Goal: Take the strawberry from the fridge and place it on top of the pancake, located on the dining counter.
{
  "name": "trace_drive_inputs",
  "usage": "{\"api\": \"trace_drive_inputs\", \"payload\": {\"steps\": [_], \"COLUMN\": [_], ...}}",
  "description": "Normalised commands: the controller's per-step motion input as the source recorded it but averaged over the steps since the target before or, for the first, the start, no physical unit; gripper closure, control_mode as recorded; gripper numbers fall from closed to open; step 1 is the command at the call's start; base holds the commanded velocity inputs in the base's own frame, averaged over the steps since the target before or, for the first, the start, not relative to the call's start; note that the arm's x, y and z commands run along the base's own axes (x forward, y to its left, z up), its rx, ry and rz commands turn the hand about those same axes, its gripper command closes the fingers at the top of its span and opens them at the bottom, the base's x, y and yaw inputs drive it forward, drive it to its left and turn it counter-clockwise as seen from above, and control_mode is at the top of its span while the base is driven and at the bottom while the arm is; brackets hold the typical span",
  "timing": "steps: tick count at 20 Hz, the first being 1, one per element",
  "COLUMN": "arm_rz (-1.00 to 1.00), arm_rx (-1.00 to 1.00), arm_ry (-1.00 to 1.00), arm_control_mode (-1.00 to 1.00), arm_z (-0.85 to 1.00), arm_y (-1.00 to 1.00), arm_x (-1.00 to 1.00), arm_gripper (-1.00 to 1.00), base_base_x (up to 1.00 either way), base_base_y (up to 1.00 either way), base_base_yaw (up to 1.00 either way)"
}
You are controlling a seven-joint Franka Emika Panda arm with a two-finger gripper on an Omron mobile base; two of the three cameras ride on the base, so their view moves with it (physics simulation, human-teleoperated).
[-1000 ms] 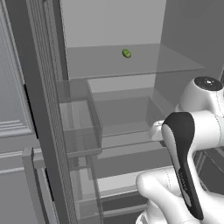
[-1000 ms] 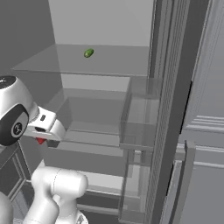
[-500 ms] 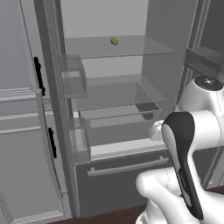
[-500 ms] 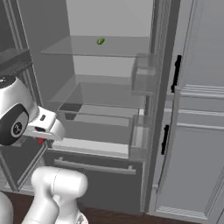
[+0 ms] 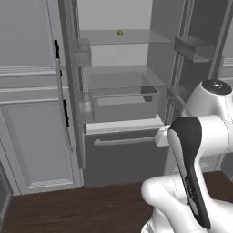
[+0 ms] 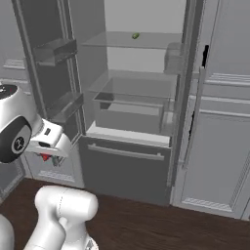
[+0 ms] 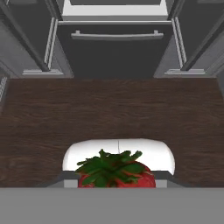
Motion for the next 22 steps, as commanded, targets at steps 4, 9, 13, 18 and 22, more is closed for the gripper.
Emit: {"api": "trace_drive_inputs", "payload": {"steps": [4,9,13,18,22], "arm_rz": [0.00,0.00,0.00,0.00,0.00], "arm_rx": [0.00,0.00,0.00,0.00,0.00], "arm_ry": [0.00,0.00,0.00,0.00,0.00], "arm_control_mode": [1.00,1.00,1.00,1.00,1.00], "arm_z": [0.00,0.00,0.00,0.00,0.00], "arm_y": [0.00,0.00,0.00,0.00,0.00], "arm_x": [0.00,0.00,0.00,0.00,0.00], "arm_gripper": [1.00,1.00,1.00,1.00,1.00], "base_base_x": [-1.00,-1.00,-1.00,-0.99,-0.84], "base_base_y": [0.00,0.02,0.01,0.05,0.50], "base_base_yaw": [0.48,0.65,0.69,0.70,0.64]}}
